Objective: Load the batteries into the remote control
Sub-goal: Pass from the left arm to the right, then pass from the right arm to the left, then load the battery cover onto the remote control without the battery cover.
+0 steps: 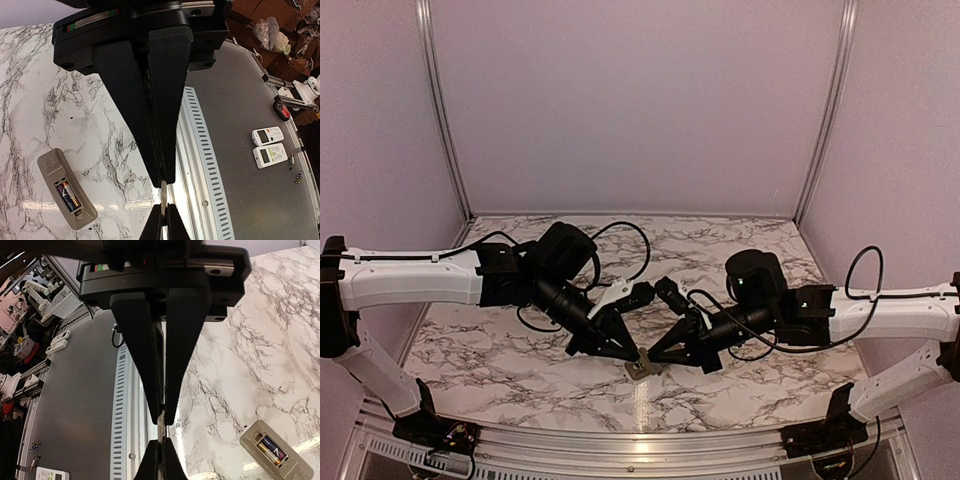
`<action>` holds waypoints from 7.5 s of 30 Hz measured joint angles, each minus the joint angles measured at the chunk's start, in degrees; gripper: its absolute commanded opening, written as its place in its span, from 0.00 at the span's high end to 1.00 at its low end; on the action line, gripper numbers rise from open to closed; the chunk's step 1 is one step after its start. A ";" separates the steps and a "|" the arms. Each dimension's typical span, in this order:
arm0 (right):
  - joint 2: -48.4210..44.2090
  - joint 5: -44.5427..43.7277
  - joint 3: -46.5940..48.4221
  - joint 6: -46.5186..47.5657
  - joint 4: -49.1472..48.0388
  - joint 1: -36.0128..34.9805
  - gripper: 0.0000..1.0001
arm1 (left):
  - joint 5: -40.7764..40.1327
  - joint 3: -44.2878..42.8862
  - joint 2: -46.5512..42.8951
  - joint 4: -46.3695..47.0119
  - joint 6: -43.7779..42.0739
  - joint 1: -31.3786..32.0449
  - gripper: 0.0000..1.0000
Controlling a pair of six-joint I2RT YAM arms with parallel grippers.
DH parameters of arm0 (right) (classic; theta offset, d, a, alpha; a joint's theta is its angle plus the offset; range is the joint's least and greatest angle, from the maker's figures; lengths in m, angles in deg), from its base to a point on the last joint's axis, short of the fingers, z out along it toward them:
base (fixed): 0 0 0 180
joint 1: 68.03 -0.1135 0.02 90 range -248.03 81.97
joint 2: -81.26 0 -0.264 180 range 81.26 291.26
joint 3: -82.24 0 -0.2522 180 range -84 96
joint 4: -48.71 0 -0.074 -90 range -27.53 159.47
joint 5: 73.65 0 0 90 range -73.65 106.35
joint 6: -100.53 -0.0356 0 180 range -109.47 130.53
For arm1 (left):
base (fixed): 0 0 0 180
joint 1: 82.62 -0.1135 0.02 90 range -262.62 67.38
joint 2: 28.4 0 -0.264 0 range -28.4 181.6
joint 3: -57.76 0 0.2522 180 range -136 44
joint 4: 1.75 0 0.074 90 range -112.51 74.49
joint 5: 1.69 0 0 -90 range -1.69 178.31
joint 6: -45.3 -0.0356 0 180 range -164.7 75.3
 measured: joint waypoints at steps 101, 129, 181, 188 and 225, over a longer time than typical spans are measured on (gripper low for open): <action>-8.20 -42.80 -12.37 -39.60 -32.22 5.79 1.00 | -45.68 0.42 10.82 46.97 35.93 5.81 0.77; -17.59 -30.42 -13.94 -24.68 -10.08 16.87 0.13 | -33.64 -9.66 6.56 -2.54 15.28 4.28 0.90; 20.55 1.33 -17.68 -30.60 -30.91 25.49 0.56 | -36.39 -30.32 33.48 -27.87 11.06 4.31 0.89; 22.08 2.10 -17.68 -31.76 -32.76 25.49 0.59 | -35.76 -31.28 34.69 -27.82 11.50 4.31 0.89; 26.34 4.00 -17.57 -33.55 -37.59 25.49 0.67 | -33.46 -31.28 34.80 -28.35 15.85 3.17 0.89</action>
